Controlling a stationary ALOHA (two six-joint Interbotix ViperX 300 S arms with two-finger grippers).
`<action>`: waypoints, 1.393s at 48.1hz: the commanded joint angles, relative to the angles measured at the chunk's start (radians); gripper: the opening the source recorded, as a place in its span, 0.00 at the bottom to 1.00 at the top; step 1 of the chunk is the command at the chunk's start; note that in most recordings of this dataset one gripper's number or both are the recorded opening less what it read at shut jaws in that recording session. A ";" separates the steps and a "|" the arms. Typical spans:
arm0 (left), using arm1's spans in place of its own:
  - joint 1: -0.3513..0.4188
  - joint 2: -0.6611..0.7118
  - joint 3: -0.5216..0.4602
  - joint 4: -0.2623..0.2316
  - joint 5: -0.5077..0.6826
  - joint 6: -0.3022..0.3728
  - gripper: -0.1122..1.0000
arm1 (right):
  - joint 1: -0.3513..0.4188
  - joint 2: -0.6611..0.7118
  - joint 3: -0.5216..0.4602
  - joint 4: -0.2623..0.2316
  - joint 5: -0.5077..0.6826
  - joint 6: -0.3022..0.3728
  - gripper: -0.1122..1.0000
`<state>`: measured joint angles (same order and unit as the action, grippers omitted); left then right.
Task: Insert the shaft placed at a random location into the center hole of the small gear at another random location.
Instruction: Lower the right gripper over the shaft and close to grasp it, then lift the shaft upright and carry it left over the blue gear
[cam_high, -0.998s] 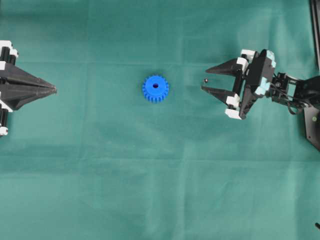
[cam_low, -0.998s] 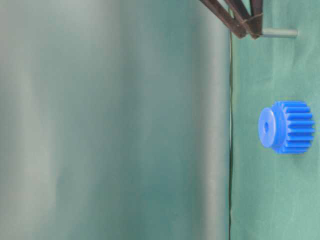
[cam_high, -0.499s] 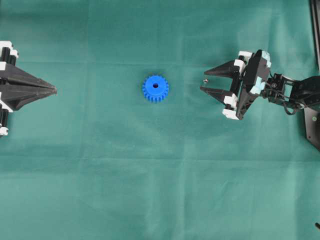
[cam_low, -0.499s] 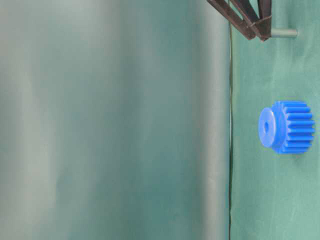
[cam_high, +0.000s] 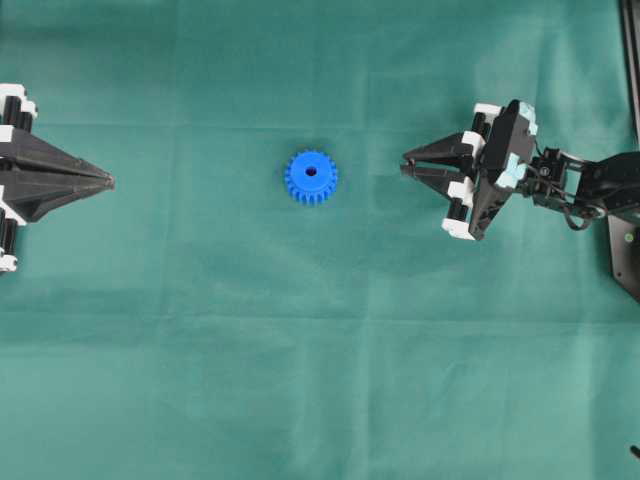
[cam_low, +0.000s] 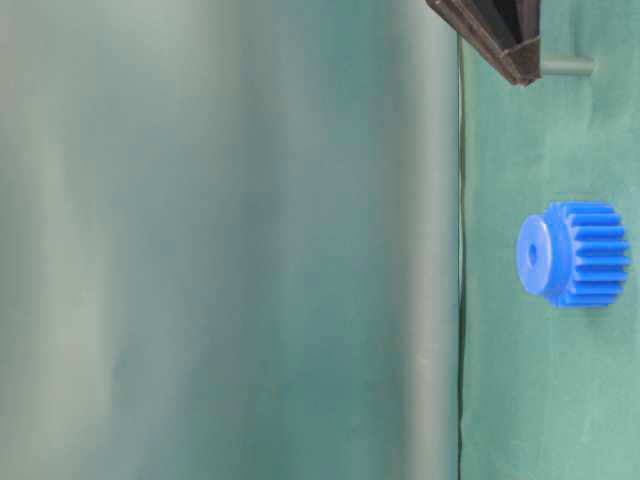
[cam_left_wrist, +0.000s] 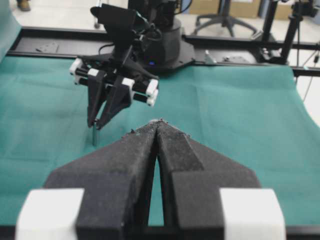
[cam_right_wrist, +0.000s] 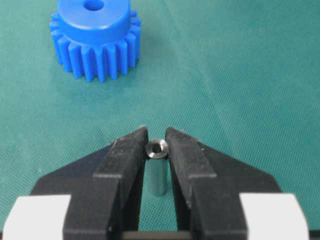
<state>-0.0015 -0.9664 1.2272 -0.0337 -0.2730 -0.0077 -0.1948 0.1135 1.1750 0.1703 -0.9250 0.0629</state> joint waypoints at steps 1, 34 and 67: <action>-0.002 0.003 -0.011 -0.003 -0.005 -0.002 0.10 | -0.002 -0.008 -0.014 -0.002 -0.009 0.005 0.24; -0.002 0.005 -0.011 -0.005 -0.003 -0.003 0.10 | 0.008 -0.324 -0.089 -0.003 0.348 -0.044 0.24; -0.002 0.005 -0.009 -0.006 -0.005 -0.003 0.10 | 0.023 -0.121 -0.368 -0.021 0.451 -0.060 0.24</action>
<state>-0.0015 -0.9664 1.2272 -0.0383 -0.2715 -0.0107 -0.1779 -0.0215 0.8744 0.1595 -0.4939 0.0046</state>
